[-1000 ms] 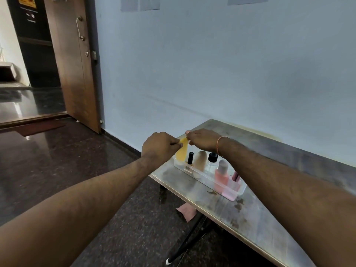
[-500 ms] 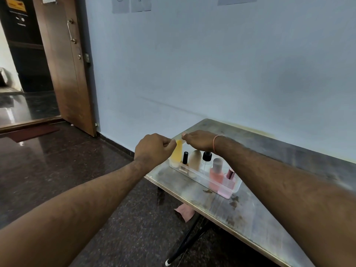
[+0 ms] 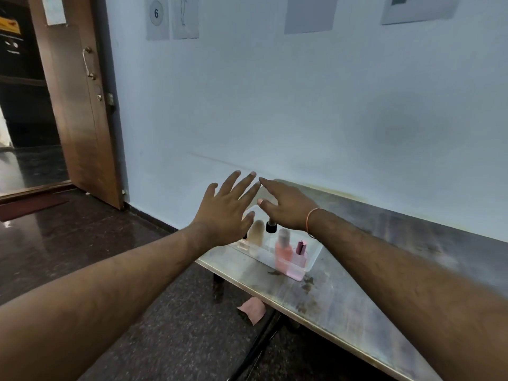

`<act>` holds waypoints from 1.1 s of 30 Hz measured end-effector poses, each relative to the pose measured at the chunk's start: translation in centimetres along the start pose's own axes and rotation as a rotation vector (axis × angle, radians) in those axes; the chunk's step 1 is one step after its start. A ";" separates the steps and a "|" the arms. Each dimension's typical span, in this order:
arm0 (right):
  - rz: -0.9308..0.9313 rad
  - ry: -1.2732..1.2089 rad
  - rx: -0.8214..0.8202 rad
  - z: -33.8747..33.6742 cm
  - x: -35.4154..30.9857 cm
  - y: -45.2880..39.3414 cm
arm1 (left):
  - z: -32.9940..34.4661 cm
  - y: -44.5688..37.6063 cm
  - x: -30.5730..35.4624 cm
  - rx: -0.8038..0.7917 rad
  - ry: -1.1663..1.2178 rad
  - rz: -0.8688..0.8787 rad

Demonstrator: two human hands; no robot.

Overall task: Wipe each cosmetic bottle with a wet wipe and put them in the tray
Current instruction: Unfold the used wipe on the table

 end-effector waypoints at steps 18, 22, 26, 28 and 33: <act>0.252 0.119 0.210 -11.3 13.6 23.3 | -4.1 -4.4 25.1 0.147 0.002 0.476; 0.316 0.167 0.186 -11.7 16.9 28.8 | -3.2 -3.4 31.6 -0.012 0.073 0.560; 0.412 0.200 0.116 -11.1 20.0 32.8 | -2.1 -2.2 36.5 -0.126 0.251 0.592; 0.465 0.202 0.083 -10.7 21.2 34.3 | -1.1 -1.6 38.4 -0.232 0.368 0.530; 0.654 -0.020 0.095 -8.6 24.7 38.0 | 2.9 -0.8 41.6 -0.493 0.628 0.301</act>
Point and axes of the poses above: each hand's wrist, its own y-axis away from the middle knuckle, its own z-axis out of the palm, x = y × z, the point moved 4 cm from there along -y, towards the middle knuckle, and after that the axes turned 3 degrees about x, right-handed, at the moved point
